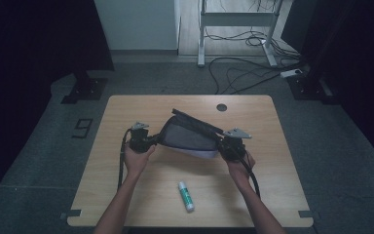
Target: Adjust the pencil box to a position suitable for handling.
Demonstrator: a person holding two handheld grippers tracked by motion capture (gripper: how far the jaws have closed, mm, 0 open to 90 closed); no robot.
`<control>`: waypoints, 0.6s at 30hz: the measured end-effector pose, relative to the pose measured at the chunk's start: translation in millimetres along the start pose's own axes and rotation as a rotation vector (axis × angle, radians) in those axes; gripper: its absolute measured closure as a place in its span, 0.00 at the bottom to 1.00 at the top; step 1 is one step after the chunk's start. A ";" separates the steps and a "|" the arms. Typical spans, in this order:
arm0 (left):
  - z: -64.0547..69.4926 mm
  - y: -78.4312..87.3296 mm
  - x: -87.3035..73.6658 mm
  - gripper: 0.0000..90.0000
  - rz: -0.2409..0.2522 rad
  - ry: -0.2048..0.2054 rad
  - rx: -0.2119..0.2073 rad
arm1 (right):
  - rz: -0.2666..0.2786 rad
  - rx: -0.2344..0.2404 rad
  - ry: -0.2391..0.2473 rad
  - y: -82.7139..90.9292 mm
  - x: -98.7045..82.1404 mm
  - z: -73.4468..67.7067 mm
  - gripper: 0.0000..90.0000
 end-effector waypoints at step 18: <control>-5.2 7.5 -48.0 0.95 -0.082 0.017 -0.028 | -0.064 0.032 0.020 -6.6 -36.7 -17.9 0.94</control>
Point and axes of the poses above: each handheld gripper's, and its own axes: y roughly backward along the jaws, x roughly out of its top, z roughly to its right, the point moved 1 cm from there along -y, roughly forward along the jaws, and after that the axes turned 11 degrees about x, right-handed, at the moved point
